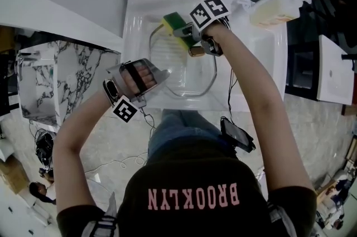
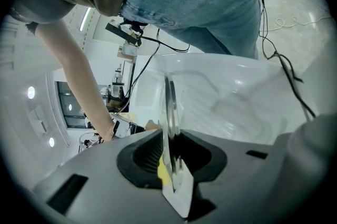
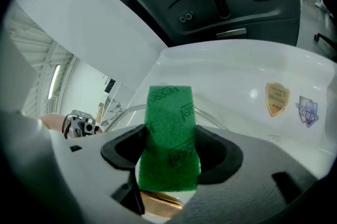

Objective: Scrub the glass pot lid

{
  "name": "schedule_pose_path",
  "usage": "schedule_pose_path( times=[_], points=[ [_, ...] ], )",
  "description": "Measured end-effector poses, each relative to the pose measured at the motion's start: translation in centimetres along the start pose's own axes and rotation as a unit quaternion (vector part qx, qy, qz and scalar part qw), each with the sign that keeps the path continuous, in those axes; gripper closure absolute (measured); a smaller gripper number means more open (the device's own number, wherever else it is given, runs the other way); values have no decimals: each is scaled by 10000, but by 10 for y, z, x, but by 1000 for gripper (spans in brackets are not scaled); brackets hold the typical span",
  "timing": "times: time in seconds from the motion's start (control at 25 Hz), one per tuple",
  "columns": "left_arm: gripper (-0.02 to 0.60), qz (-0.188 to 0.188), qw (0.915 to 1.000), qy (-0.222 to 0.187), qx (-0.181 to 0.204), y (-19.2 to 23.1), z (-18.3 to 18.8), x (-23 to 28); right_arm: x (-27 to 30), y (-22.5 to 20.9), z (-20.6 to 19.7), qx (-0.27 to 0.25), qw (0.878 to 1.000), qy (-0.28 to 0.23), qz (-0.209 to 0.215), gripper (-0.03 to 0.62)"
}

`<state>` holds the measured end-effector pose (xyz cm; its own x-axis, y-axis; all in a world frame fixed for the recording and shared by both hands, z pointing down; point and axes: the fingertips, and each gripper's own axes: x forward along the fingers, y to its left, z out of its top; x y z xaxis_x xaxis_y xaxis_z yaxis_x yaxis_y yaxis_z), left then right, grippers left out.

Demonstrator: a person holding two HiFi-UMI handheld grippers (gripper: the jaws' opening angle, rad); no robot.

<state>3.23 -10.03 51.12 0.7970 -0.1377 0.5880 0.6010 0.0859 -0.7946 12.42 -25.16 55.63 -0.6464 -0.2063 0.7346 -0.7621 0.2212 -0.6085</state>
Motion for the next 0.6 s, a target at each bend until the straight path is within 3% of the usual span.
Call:
schedule_pose_path(
  times=[0.36,0.6],
  points=[
    [497,-47,9999,19,-127,-12,1,-18,0,-28,-17,158,9995,206,-191,313],
    [497,-42,10000,4,-76,-14,4,-28,-7,-36,-22,-194,9968,447,-632,313]
  ],
)
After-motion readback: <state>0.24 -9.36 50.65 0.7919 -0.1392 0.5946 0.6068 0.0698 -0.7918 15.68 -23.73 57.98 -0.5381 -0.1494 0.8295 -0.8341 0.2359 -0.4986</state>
